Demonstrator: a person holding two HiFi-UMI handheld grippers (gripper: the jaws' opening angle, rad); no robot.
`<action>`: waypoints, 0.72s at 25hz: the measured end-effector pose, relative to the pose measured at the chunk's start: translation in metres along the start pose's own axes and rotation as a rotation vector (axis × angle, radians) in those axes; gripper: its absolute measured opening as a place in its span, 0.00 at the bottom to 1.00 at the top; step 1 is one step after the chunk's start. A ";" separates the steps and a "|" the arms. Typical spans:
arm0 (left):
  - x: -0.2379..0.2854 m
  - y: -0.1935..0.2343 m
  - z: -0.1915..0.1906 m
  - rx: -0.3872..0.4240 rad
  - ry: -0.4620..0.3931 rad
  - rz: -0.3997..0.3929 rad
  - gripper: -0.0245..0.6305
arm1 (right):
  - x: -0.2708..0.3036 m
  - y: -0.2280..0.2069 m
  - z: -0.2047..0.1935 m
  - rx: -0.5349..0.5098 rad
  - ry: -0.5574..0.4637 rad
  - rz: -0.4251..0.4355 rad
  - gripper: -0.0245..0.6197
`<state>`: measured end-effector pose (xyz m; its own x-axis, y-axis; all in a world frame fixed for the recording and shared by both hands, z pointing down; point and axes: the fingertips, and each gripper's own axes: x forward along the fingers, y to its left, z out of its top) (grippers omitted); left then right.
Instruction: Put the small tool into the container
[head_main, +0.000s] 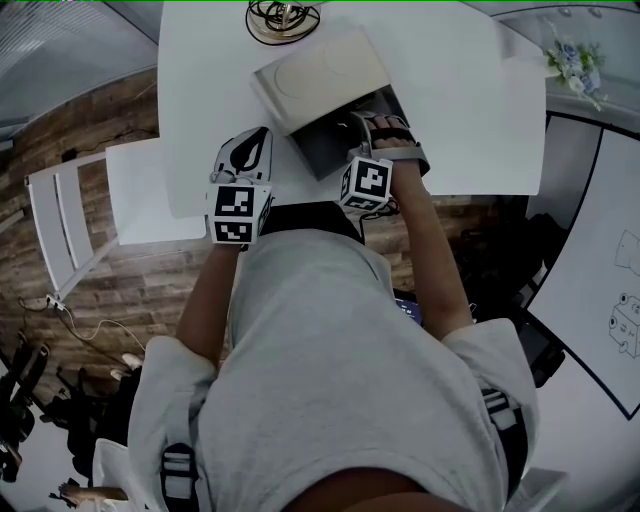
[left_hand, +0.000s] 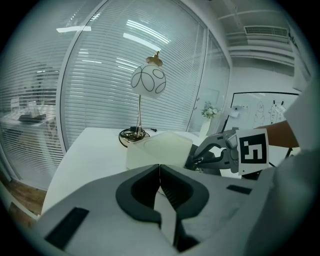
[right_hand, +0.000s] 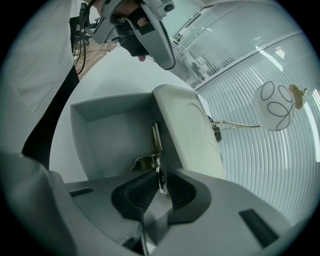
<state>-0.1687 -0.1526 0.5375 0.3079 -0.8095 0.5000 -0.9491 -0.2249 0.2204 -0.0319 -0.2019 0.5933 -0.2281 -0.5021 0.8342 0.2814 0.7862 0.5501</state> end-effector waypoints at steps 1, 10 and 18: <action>0.000 -0.001 -0.001 -0.001 0.000 -0.001 0.07 | -0.001 0.001 0.000 0.008 -0.001 0.007 0.11; -0.004 -0.006 -0.008 0.003 0.014 -0.015 0.07 | -0.004 0.010 0.000 0.052 0.009 0.052 0.27; -0.009 -0.009 -0.011 0.011 0.013 -0.028 0.07 | -0.012 0.015 0.000 0.108 0.010 0.067 0.27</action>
<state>-0.1619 -0.1376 0.5403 0.3355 -0.7956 0.5045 -0.9407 -0.2538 0.2252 -0.0254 -0.1842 0.5917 -0.2024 -0.4501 0.8697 0.1939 0.8521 0.4861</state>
